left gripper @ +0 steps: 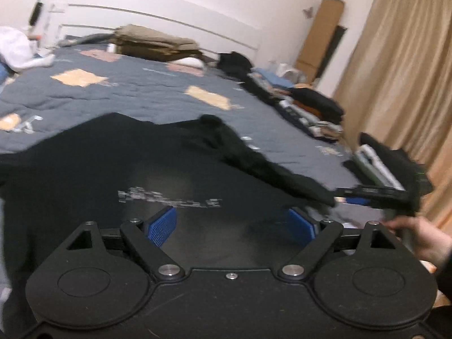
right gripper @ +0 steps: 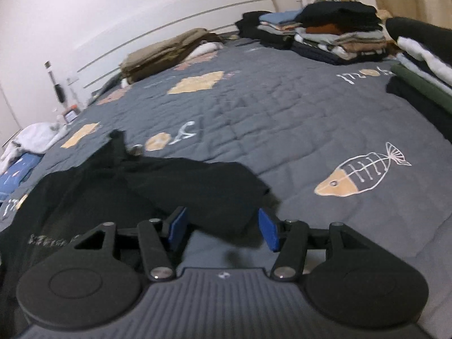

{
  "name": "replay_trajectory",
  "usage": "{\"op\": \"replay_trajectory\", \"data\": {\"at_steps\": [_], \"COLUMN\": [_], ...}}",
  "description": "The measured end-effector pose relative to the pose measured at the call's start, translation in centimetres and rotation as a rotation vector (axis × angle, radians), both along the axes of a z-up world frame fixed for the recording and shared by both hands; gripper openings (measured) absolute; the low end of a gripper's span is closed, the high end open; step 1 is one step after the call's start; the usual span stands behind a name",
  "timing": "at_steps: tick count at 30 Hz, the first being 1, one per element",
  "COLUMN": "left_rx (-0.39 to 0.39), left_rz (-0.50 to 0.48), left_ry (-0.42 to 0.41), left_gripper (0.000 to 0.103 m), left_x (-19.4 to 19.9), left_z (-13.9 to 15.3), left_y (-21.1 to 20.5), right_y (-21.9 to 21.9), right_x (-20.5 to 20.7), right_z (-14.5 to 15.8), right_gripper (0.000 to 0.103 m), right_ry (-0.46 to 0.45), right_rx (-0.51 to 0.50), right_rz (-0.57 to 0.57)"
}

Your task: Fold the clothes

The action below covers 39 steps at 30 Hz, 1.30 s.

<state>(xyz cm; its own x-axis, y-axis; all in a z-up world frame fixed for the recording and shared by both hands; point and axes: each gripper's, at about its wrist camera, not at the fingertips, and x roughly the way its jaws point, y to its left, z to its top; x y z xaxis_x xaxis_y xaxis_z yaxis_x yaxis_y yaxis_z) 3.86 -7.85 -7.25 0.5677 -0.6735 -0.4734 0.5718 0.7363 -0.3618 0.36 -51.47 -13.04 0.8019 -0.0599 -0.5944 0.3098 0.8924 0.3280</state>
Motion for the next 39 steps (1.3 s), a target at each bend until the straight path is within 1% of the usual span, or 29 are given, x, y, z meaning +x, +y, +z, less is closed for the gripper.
{"op": "replay_trajectory", "data": {"at_steps": [2, 4, 7, 8, 10, 11, 12, 13, 14, 16, 17, 18, 23, 24, 26, 27, 28, 30, 31, 33, 35, 37, 39], "left_rx": [-0.022, -0.02, -0.015, -0.009, 0.004, 0.01, 0.016, 0.016, 0.011, 0.0, -0.008, -0.02, -0.049, -0.05, -0.04, -0.04, -0.041, -0.046, -0.049, -0.054, -0.059, -0.069, -0.079], "left_rz": [-0.012, -0.009, -0.005, -0.008, -0.013, -0.015, -0.017, -0.016, -0.015, -0.013, -0.012, -0.013, -0.028, -0.033, -0.041, -0.048, -0.052, -0.062, -0.067, -0.078, -0.086, -0.099, -0.111], "left_ry": [0.016, 0.023, 0.033, 0.04, 0.042, 0.039, 0.037, 0.039, 0.039, 0.038, 0.036, 0.03, 0.028, 0.031, 0.033, 0.034, 0.034, 0.034, 0.033, 0.032, 0.035, 0.036, 0.039], "left_gripper": [0.085, 0.085, 0.085, 0.085, 0.085, 0.085, 0.085, 0.085, 0.085, 0.085, 0.085, 0.085, 0.085, 0.085, 0.085, 0.085, 0.085, 0.085, 0.085, 0.085, 0.085, 0.085, 0.085], "left_x": [0.1, 0.2, 0.4, 0.5, 0.6, 0.6, 0.6, 0.6, 0.7, 0.6, 0.6, 0.5, 0.3, 0.3, 0.2, 0.1, 0.2, 0.1, 0.0, -0.2, -0.4, -0.7, -0.8], "left_z": [-0.5, -1.0, -1.8, -2.1, -2.5, -2.7, -2.8, -2.8, -2.8, -2.8, -2.7, -2.7, -2.6, -2.6, -2.6, -2.6, -2.6, -2.5, -2.4, -2.4, -2.3, -2.3, -2.2], "left_y": [-0.2, -0.3, -0.5, -0.6, -0.8, -0.9, -0.9, -0.9, -0.8, -0.6, -0.4, -0.3, -0.3, -0.4, -0.6, -0.7, -0.7, -0.9, -0.9, -1.1, -1.1, -1.3, -1.5], "right_y": [-1.9, -3.7, -5.2, -5.4, -5.5, -5.6, -5.7, -5.7, -5.9, -6.4, -6.5, -6.5, -6.4, -6.3, -6.3, -6.4, -6.6, -6.9, -6.6, -5.8, -4.3, -2.3, -1.0], "right_x": [0.4, 1.2, 3.1, 3.6, 4.8, 5.2, 5.5, 5.7, 5.9, 6.1, 6.5, 7.2, 10.8, 11.5, 13.0, 13.1, 12.5, 11.1, 10.1, 8.1, 6.6, 5.3, 4.8], "right_z": [-0.4, -0.9, -1.8, -2.1, -2.6, -2.7, -2.5, -2.3, -1.9, -0.5, 0.0, 0.3, 1.8, 2.1, 2.7, 3.0, 3.3, 3.9, 4.2, 4.8, 4.6, 3.6, 2.4], "right_gripper": [0.056, 0.056, 0.056, 0.054, 0.045, 0.027, 0.011, 0.011, 0.008, 0.007, 0.006, 0.006, 0.007, 0.011, 0.012, 0.016, 0.019, 0.029, 0.031, 0.041, 0.044, 0.047, 0.049], "right_ry": [-0.002, 0.001, 0.007, 0.012, 0.034, 0.04, 0.032, 0.024, 0.006, -0.06, -0.078, -0.074, -0.056, -0.053, -0.046, -0.045, -0.048, -0.057, -0.069, -0.081, -0.051, -0.015, 0.02], "right_rx": [0.062, 0.139, 0.274, 0.31, 0.356, 0.368, 0.363, 0.359, 0.349, 0.31, 0.287, 0.258, 0.114, 0.085, 0.027, 0.017, 0.035, 0.058, 0.044, 0.008, -0.061, -0.128, -0.129], "right_rz": [-0.024, -0.05, -0.013, 0.003, 0.008, 0.0, -0.018, -0.035, -0.056, -0.105, -0.122, -0.128, -0.158, -0.163, -0.175, -0.179, -0.179, -0.169, -0.142, -0.08, 0.004, 0.062, 0.1]}}
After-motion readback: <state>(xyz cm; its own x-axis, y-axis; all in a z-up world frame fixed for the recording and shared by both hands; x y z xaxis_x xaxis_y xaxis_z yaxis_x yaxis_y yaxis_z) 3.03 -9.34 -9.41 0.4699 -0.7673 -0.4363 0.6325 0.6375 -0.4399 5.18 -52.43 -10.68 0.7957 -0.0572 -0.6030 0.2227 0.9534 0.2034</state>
